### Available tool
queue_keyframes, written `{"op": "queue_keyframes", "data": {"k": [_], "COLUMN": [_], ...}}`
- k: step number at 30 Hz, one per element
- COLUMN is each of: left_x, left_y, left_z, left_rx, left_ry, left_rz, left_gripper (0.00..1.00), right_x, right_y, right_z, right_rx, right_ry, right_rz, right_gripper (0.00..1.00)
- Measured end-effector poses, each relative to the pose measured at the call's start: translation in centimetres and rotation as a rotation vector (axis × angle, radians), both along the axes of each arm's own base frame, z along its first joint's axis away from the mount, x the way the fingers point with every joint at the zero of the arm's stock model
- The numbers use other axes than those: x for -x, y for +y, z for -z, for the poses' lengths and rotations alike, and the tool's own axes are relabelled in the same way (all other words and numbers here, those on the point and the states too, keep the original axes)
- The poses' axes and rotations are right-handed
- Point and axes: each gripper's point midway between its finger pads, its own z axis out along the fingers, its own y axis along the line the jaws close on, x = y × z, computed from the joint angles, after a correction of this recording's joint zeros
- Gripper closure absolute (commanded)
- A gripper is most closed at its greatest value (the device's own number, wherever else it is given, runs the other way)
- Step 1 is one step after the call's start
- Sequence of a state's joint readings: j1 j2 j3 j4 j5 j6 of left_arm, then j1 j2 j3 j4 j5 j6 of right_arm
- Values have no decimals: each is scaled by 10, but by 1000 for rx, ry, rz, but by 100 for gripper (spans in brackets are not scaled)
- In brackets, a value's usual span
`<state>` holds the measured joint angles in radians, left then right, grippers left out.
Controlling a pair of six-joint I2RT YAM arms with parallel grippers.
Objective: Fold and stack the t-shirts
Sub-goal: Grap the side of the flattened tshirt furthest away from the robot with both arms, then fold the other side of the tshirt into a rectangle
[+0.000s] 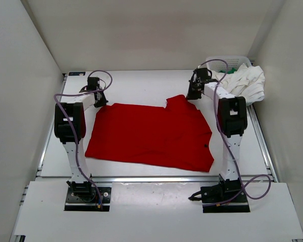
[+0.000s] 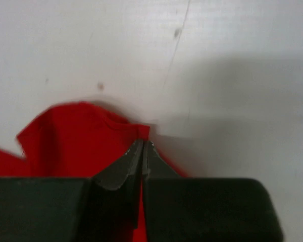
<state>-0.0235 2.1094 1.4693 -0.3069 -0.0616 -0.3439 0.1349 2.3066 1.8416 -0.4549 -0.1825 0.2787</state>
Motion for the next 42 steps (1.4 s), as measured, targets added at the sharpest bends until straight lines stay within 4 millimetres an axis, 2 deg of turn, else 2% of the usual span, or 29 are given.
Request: {"op": "queue_keyframes", "data": {"k": [2, 6, 10, 17, 20, 24, 26, 31, 39, 42], "left_x": [3, 11, 20, 41, 53, 64, 69, 82, 98, 103], "left_y": [-1, -2, -3, 5, 13, 23, 27, 29, 27, 32], "left_z": [0, -4, -19, -58, -63, -60, -58, -59, -54, -50], "left_rx": [5, 18, 27, 48, 59, 72, 84, 105, 151, 173], "left_ry": [1, -1, -28, -127, -144, -135, -128, -128, -113, -101], "left_rz": [-2, -3, -2, -29, -53, -85, -98, -111, -115, -133], "left_gripper": [100, 100, 100, 100, 100, 100, 100, 100, 100, 100], "right_x": [22, 58, 97, 164, 186, 221, 232, 267, 316, 329], "right_y": [-1, -4, -9, -14, -16, -16, -15, -19, -25, -26], "right_z": [-11, -50, -81, -101, -112, -123, -128, -128, -94, -90], "right_rx": [-12, -38, -64, -89, -92, -86, -89, -87, -92, -108], "right_ry": [8, -55, -122, -175, -216, -256, -281, -303, -215, -196], "right_rz": [1, 6, 28, 52, 53, 41, 32, 25, 44, 61], "right_gripper": [100, 100, 99, 100, 100, 100, 99, 100, 100, 100]}}
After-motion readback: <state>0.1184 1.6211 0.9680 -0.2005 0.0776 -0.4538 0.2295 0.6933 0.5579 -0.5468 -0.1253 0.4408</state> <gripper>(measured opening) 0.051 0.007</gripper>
